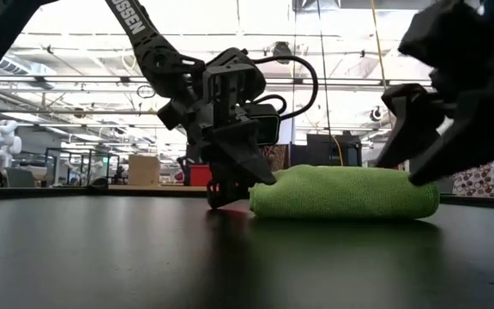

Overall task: Roll towel into tight, uniform cylinder
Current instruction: Roll the green towel

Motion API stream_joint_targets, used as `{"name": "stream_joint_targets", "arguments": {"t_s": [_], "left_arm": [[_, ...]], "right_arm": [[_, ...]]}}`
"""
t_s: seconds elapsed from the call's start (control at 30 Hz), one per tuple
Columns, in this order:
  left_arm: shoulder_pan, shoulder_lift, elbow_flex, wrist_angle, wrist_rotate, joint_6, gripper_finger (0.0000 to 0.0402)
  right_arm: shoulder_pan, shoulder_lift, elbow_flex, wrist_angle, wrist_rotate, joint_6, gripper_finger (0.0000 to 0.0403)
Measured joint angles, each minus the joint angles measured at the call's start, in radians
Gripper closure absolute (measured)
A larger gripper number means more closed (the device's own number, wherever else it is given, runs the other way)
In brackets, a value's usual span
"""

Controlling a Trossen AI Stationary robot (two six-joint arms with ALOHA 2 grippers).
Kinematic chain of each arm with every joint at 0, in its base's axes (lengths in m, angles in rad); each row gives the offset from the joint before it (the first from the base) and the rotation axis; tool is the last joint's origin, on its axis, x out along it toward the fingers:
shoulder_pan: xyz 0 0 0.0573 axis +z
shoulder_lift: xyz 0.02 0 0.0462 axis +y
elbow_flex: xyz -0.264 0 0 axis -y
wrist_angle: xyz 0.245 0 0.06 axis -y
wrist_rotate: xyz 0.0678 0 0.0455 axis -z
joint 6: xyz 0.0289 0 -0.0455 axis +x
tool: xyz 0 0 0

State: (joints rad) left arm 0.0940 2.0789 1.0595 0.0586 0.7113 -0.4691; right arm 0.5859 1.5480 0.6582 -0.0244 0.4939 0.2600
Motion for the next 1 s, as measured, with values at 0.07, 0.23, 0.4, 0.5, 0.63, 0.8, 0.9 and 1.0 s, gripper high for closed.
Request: {"name": "stream_joint_targets", "arguments": {"t_s": [0.07, 0.23, 0.4, 0.5, 0.63, 0.8, 0.9, 1.0], "left_arm": [[0.0, 0.0, 0.0, -0.005, -0.004, 0.005, 0.04], [0.0, -0.001, 0.0, -0.007, -0.023, 0.006, 0.0395], [0.0, -0.001, 0.0, -0.007, -0.024, 0.015, 0.0392], [0.0, -0.001, 0.0, -0.007, 0.005, 0.041, 0.0391], [0.002, -0.001, 0.0, -0.008, 0.029, 0.056, 0.037], [0.003, -0.012, -0.004, -0.025, 0.063, 0.126, 0.0294], [0.003, -0.042, -0.012, -0.034, 0.065, 0.182, 0.0238], [0.015, -0.088, -0.017, -0.036, -0.005, 0.233, 0.0189]], "right_arm": [[0.002, 0.015, 0.0, -0.006, 0.002, 0.013, 0.0163], [0.004, 0.089, 0.0, 0.001, 0.006, 0.05, 0.0169], [-0.003, 0.152, 0.005, 0.011, 0.017, 0.13, 0.0186], [-0.014, 0.164, 0.005, 0.012, 0.012, 0.18, 0.0219], [-0.031, 0.162, 0.005, 0.006, 0.009, 0.224, 0.0291], [-0.072, 0.16, 0.005, 0.005, -0.062, 0.264, 0.0379], [-0.095, 0.159, 0.005, 0.009, -0.114, 0.29, 0.0389], [-0.114, 0.153, 0.005, 0.011, -0.167, 0.302, 0.0377]]}}
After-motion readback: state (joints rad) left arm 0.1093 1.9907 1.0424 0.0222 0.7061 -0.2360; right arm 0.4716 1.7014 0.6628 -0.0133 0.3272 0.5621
